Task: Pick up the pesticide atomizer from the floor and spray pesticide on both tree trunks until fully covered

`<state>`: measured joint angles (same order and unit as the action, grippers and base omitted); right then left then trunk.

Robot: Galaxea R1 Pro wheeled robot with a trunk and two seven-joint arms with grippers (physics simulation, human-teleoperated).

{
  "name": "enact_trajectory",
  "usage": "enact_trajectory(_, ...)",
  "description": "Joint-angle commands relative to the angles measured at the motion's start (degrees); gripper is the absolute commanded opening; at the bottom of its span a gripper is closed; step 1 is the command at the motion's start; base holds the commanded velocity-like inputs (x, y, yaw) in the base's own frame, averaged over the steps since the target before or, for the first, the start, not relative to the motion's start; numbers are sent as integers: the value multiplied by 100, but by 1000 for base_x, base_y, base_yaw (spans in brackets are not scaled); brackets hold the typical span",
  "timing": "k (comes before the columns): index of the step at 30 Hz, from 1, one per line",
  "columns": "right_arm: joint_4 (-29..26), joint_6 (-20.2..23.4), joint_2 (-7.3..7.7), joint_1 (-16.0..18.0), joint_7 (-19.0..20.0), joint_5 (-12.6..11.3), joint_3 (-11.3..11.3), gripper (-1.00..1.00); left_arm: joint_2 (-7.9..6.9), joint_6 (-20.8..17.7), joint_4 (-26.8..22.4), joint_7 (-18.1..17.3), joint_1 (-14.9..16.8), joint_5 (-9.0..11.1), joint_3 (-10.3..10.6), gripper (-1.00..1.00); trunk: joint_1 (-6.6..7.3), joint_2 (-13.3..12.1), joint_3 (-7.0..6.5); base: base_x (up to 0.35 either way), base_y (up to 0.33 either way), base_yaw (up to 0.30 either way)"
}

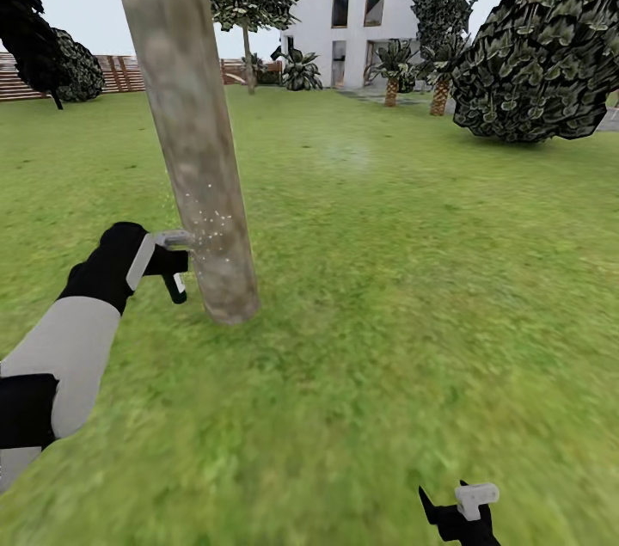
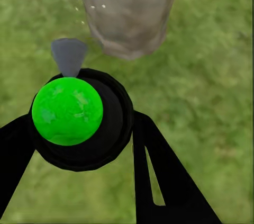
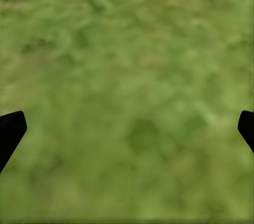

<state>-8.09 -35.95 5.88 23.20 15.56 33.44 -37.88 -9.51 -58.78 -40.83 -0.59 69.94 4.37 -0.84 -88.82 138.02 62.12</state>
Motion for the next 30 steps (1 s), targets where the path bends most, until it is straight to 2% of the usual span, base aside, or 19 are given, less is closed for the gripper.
enact_trajectory(1, 0, 0, -2, 0, 0, -1, 0, 100, 14, 3, -2, -3, -12, -14, 7, -100, 0, 0, 0, 0, 0, 0)
enact_trajectory(12, 0, 0, -2, 0, 0, -3, 0, 100, -51, -2, 22, -3, -37, -20, -8, -100, 0, 0, 0, 148, 71, 0)
enact_trajectory(15, 0, 0, -1, 0, 0, -2, 0, 100, -132, -2, 22, -3, -120, -23, -4, -100, 0, 0, 0, 5, 2, 0)
enact_trajectory(18, 0, 0, -1, 0, 0, -2, 0, 100, -141, 0, 11, -24, -510, -16, 1, -100, 0, 0, 0, 0, 0, 0)
enact_trajectory(20, 0, 0, -4, 0, 0, -1, 0, 100, -89, 7, -44, -37, -774, -20, 3, -100, 0, 0, 0, 0, 0, 0)
enact_trajectory(25, 0, 0, -8, 0, 0, 1, 7, 100, -87, 102, -108, -47, -1579, 29, -41, -100, 0, 0, 0, 0, 0, 0)
enact_trajectory(27, 0, 0, -7, 0, 0, 3, 7, 100, -66, 157, -109, -33, -1744, 31, -38, -100, 0, 0, 0, 0, 0, 0)
enact_trajectory(30, 0, 0, -8, 0, 0, 2, 6, 100, 4, 703, -65, 4, -1989, 39, -39, -100, 0, 0, 0, 46, -104, 0)
